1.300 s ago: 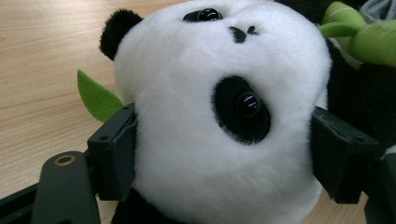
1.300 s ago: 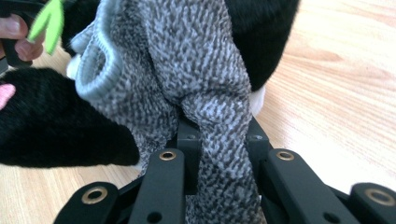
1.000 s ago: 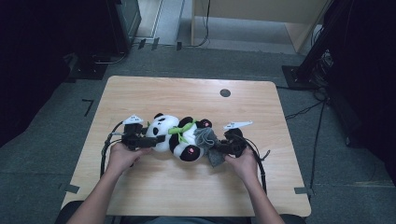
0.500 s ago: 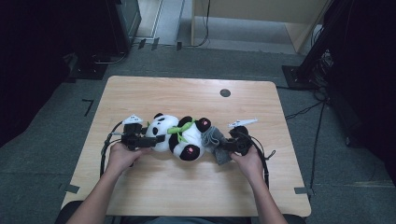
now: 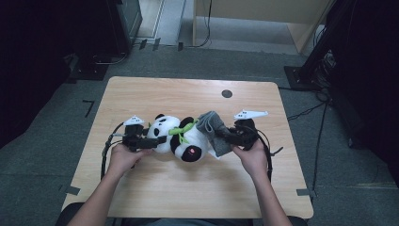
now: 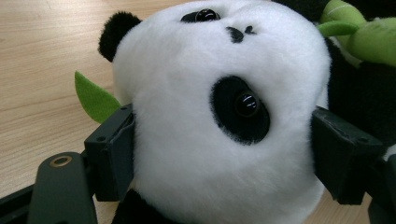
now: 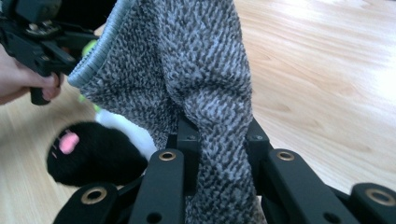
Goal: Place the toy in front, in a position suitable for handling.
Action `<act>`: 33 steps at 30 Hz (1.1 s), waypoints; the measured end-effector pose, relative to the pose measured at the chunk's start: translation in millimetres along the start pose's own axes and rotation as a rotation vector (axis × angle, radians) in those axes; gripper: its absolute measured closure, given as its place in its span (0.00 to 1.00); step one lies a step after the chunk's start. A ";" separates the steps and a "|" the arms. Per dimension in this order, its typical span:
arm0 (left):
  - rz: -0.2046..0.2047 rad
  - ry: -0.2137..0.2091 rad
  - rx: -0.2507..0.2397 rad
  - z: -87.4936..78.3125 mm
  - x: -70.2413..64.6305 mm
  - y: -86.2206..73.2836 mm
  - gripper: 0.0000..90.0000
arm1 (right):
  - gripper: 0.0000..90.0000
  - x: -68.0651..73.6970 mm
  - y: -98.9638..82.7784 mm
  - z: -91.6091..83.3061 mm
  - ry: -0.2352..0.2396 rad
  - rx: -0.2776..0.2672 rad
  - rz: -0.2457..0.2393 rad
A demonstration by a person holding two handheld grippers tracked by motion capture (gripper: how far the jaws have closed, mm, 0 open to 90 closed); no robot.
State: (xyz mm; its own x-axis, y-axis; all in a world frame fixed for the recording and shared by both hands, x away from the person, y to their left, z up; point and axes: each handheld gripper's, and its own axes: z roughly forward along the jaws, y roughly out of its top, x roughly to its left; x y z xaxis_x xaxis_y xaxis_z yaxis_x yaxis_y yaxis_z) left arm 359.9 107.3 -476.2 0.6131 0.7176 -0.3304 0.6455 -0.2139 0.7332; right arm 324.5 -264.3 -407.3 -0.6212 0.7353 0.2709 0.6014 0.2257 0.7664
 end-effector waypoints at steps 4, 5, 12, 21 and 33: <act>-0.002 0.000 0.000 0.1 -0.1 0.0 0.21 | 0.85 11.0 11.5 9.8 0.024 -0.006 -0.010; -0.002 0.000 0.000 0.1 -0.2 0.0 0.21 | 0.84 16.7 18.2 15.0 0.038 -0.010 -0.014; 0.000 0.000 -0.003 0.5 -0.1 0.1 0.21 | 0.84 39.8 42.9 38.1 0.074 -0.012 -0.071; 0.007 0.002 0.000 0.7 -0.3 -0.3 0.21 | 0.84 39.7 34.6 73.7 0.073 0.075 -0.049; 0.005 0.006 0.000 0.6 -1.5 -1.7 0.22 | 0.85 18.6 8.5 57.9 0.081 0.092 -0.026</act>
State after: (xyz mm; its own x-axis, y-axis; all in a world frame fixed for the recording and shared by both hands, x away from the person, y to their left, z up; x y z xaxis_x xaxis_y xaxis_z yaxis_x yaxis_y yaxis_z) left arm 358.1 106.2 -477.4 0.6135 0.7206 -0.3231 0.6424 -0.2173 0.7349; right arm 347.1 -211.7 -429.5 -0.6735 0.6751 0.3011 0.6259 0.3041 0.7182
